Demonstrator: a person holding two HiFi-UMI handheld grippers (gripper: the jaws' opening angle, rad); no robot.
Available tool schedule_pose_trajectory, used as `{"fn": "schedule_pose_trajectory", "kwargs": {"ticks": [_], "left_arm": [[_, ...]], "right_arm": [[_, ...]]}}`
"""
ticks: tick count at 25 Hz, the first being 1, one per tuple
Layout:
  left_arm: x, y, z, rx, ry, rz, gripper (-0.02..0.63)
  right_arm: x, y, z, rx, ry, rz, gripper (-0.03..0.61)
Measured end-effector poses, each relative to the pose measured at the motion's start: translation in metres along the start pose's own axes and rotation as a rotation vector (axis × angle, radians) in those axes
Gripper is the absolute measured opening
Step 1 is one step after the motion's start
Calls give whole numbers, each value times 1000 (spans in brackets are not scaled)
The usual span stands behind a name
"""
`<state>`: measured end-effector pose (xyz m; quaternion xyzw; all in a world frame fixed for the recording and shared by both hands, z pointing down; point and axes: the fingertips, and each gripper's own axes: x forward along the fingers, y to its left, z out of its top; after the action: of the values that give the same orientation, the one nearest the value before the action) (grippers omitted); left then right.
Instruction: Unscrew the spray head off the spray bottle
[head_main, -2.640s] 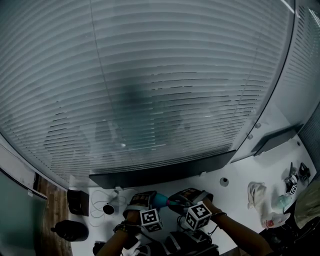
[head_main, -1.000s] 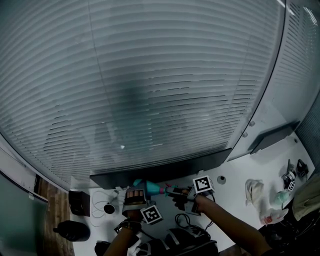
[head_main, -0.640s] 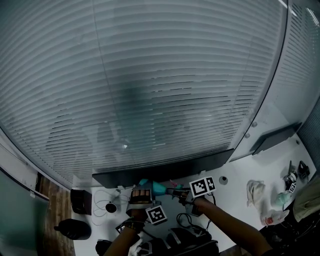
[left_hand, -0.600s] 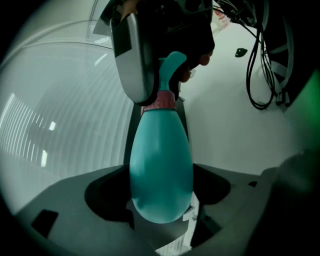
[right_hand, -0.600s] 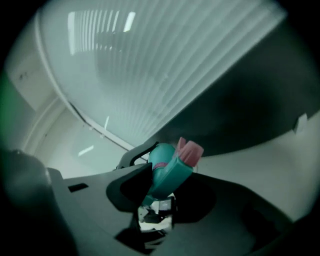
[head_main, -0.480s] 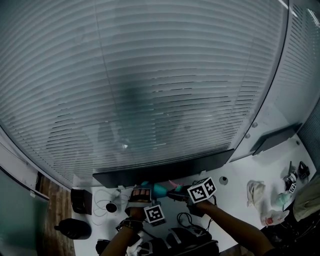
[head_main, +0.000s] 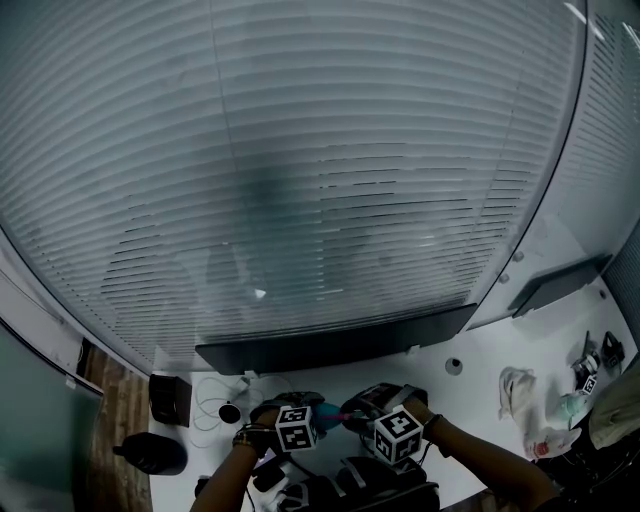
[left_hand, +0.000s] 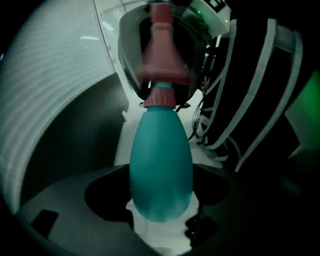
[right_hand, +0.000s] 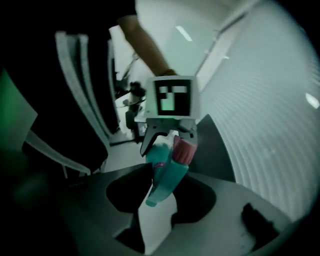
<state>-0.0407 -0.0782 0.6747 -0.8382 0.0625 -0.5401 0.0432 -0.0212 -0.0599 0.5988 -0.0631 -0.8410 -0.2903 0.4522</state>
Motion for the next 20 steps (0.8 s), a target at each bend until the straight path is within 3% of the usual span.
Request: {"fn": "schedule_pose_trajectory", "kwargs": {"ticks": [2,4,8,12,14,16,18,20], "left_arm": [[6,-9,-3,6,-8,-40,373],[10,-5,-5,6,-11,13,373],[13,16,-5,-53,-40,171,373],[12,38,-14,-231,-94,276,373],[6,54,-26,-268,-71,406,373],[-8,70,-33,-215,1,581,373],[-25,83,-34,-136,78,739,373],[-37,94,-31,-34,156,853,373]], "right_arm": [[7,11,-3,-118,49,13,121],[9,11,-5,-99,51,14,123],[-2,-7,-7,33,-15,-65,123],[-32,-35,-12,254,-126,-186,123],[-49,-52,-21,506,-243,-237,123],[-62,-65,-39,912,-429,-211,123],[-63,-69,-56,1302,-599,-91,123],[-56,-66,-64,1547,-695,57,123]]}}
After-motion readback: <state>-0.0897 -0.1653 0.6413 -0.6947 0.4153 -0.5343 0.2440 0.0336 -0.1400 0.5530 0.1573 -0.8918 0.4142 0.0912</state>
